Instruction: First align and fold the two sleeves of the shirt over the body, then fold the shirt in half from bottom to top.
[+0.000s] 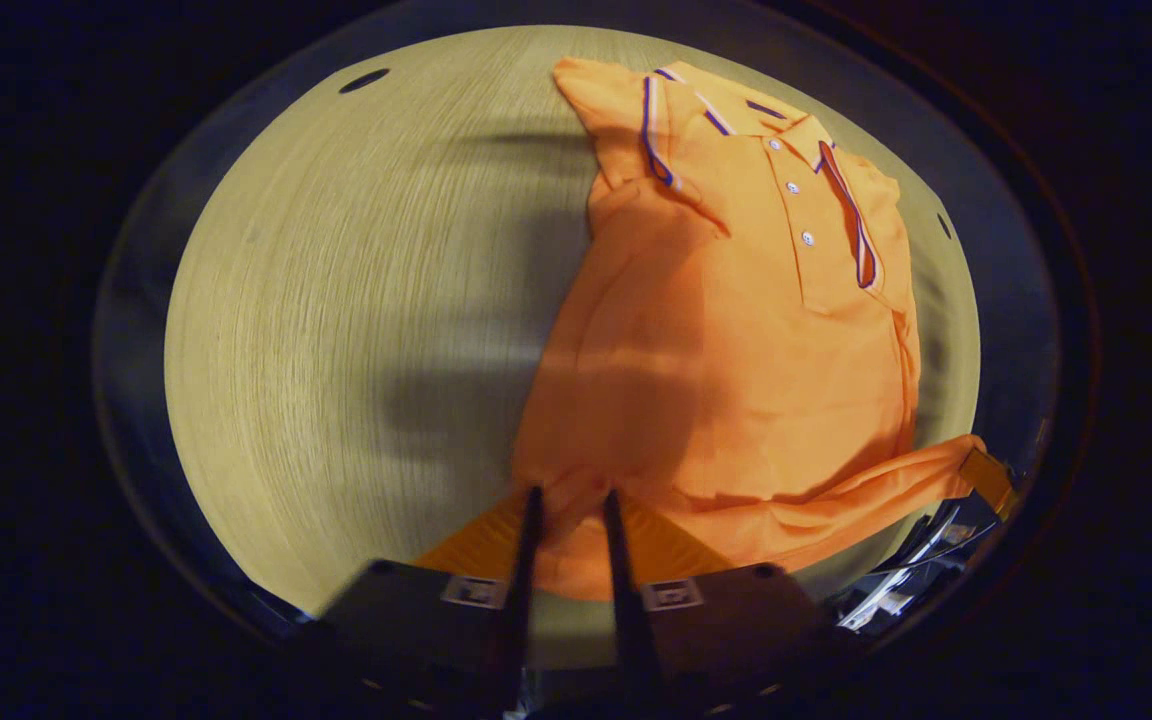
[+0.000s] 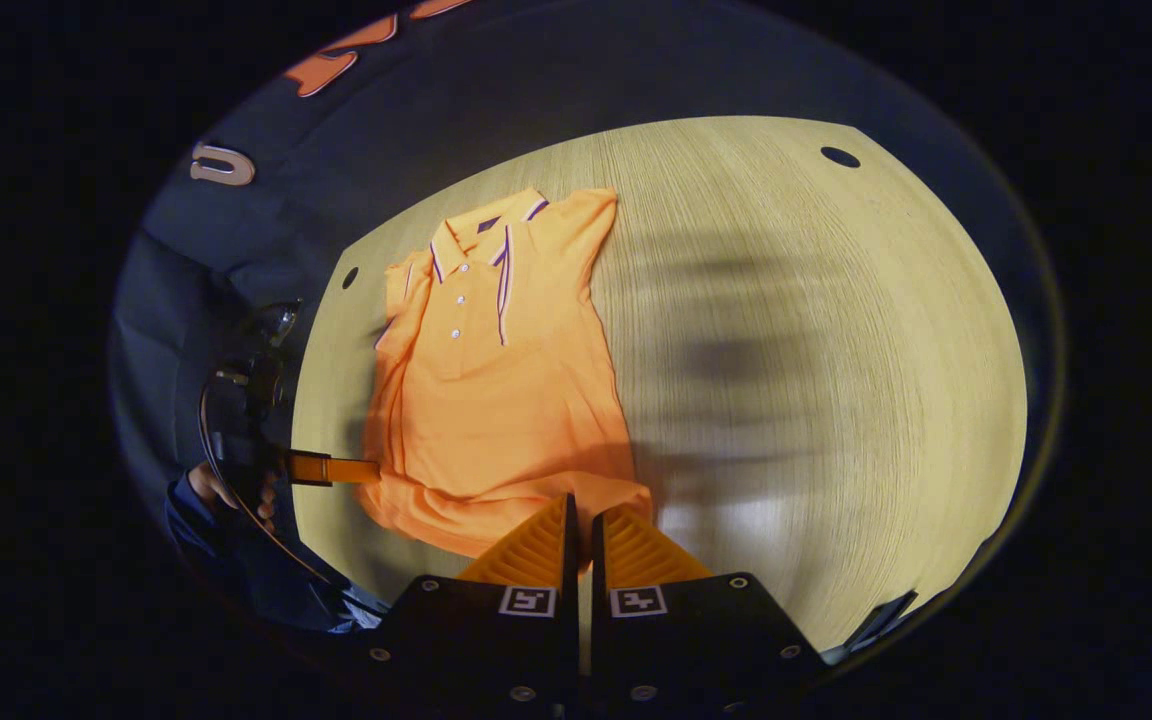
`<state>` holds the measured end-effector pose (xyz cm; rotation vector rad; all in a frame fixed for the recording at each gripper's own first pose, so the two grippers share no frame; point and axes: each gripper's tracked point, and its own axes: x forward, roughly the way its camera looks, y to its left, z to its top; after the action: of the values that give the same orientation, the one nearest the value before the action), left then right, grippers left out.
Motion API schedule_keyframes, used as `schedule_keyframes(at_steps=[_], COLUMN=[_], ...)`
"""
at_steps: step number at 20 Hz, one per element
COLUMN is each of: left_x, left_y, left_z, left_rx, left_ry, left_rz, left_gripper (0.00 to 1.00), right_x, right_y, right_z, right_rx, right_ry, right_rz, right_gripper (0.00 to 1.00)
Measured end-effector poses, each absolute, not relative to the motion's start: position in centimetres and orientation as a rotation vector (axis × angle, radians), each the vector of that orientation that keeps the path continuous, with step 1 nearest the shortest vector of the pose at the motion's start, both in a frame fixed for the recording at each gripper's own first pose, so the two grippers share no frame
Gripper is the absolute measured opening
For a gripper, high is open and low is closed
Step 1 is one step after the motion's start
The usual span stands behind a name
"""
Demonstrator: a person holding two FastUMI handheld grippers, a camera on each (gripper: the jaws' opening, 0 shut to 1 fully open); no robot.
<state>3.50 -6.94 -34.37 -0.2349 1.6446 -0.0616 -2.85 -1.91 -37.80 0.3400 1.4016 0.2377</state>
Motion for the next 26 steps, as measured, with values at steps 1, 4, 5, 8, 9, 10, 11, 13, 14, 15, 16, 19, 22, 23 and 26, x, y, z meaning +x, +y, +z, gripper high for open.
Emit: schedule_keyframes(at_steps=[1, 4, 5, 8, 9, 10, 11, 13, 14, 15, 16, 19, 22, 23, 26], left_x=[3.7, 5.2, 5.7, 8.0, 9.0, 9.9, 11.1, 13.2, 14.1, 15.3, 16.1, 19.2, 22.2, 23.2, 25.7], left_y=[-7.1, -6.8, -6.5, -5.8, -5.7, -5.6, -5.1, -4.8, -4.9, -5.0, -5.1, -4.9, -5.0, -5.1, -5.2], left_z=[-34.2, -32.6, -31.7, -29.2, -28.3, -27.6, -26.9, -25.6, -25.3, -25.0, -24.9, -24.7, -25.0, -25.5, -26.9], left_rx=[-0.223, -0.164, -0.145, -0.159, -0.178, -0.182, -0.183, -0.172, -0.162, -0.157, -0.148, -0.121, -0.133, -0.128, -0.101], left_ry=[1.643, 1.546, 1.519, 1.440, 1.408, 1.396, 1.362, 1.320, 1.315, 1.300, 1.297, 1.271, 1.257, 1.252, 1.239], left_rz=[-0.100, -0.169, -0.176, -0.174, -0.172, -0.176, -0.171, -0.176, -0.188, -0.191, -0.202, -0.217, -0.232, -0.236, -0.243], left_gripper=[0.06, 0.02, 0.01, 0.01, 0.01, 0.01, 0.01, 0.02, 0.01, 0.01, 0.02, 0.01, 0.01, 0.01, 0.01], right_x=[-2.8, -2.5, -2.0, -0.9, -0.4, 0.3, 1.1, 3.0, 4.1, 5.1, 6.2, 9.6, 12.5, 13.6, 16.9], right_y=[-2.0, -1.9, -1.8, -1.6, -1.6, -1.5, -1.3, -1.1, -1.1, -1.2, -1.4, -0.7, -0.4, -0.1, 0.6], right_z=[-37.9, -37.6, -37.3, -36.8, -36.7, -36.4, -36.1, -35.5, -35.1, -34.5, -33.9, -33.4, -33.3, -33.7, -34.5], right_rx=[0.341, 0.361, 0.378, 0.422, 0.423, 0.425, 0.429, 0.431, 0.427, 0.422, 0.417, 0.405, 0.388, 0.386, 0.386], right_ry=[1.401, 1.391, 1.378, 1.344, 1.333, 1.317, 1.300, 1.271, 1.251, 1.236, 1.218, 1.181, 1.164, 1.164, 1.163], right_rz=[0.234, 0.238, 0.235, 0.225, 0.225, 0.223, 0.221, 0.222, 0.221, 0.226, 0.227, 0.234, 0.239, 0.238, 0.236], right_gripper=[0.06, 0.06, 0.06, 0.06, 0.05, 0.06, 0.06, 0.06, 0.06, 0.06, 0.06, 0.06, 0.06, 0.06, 0.06])
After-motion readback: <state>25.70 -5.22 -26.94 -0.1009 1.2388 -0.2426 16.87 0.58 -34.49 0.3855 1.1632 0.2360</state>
